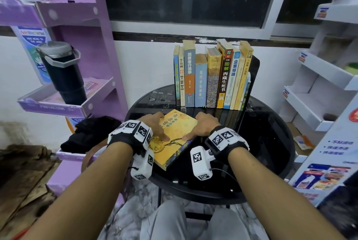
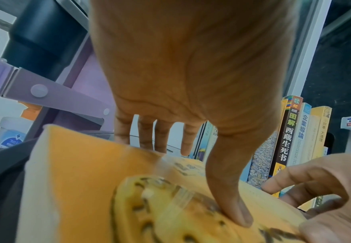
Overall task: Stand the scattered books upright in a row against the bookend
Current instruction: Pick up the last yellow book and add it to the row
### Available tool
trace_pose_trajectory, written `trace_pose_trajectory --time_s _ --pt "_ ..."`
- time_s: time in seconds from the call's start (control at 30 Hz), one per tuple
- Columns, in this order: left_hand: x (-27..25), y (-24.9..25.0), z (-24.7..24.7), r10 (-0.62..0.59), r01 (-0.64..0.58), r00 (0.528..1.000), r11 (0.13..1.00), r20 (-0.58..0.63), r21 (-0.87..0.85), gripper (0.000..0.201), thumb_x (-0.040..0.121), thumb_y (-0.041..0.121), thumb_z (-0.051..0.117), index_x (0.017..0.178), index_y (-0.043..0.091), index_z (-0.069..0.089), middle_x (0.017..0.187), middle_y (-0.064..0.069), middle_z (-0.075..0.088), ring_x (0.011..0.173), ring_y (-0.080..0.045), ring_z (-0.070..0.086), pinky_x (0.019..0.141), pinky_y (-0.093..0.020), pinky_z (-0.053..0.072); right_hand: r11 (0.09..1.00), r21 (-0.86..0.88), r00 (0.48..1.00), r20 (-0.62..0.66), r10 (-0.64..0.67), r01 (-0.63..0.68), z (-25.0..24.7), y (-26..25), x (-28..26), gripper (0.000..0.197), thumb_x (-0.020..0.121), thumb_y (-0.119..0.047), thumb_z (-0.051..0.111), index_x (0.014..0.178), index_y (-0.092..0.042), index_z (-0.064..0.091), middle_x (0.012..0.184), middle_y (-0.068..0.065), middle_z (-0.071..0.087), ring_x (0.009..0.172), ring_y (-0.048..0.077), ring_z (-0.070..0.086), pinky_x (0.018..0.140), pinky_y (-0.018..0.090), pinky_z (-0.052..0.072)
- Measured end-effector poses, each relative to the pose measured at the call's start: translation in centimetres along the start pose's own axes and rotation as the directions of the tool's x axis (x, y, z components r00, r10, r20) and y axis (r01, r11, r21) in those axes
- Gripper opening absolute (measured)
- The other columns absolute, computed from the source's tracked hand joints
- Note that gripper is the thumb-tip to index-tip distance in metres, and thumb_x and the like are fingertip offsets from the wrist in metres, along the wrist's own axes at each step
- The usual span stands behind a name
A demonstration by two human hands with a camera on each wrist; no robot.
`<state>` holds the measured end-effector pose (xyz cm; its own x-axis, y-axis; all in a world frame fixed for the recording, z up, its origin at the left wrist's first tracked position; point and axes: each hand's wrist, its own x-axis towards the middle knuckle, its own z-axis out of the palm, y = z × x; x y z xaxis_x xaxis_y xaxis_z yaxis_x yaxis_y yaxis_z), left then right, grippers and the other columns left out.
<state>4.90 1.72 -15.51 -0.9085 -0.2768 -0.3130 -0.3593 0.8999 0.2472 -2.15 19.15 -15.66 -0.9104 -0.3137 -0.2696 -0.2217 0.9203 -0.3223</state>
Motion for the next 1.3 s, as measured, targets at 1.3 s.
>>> trace_pose_trajectory --time_s 1.3 --pt "0.1 0.2 -3.1 0.159 -0.237 0.97 0.431 -0.186 -0.871 0.079 0.07 0.01 0.082 0.131 0.015 0.032 0.125 -0.01 0.059 0.112 -0.031 0.061 0.097 -0.053 0.049 0.639 0.636 0.901 -0.341 -0.27 0.432 -7.2 -1.3 -3.8 0.066 0.06 -0.006 0.09 0.117 -0.019 0.06 0.108 0.005 0.069 0.102 0.023 0.065 0.089 0.046 0.055"
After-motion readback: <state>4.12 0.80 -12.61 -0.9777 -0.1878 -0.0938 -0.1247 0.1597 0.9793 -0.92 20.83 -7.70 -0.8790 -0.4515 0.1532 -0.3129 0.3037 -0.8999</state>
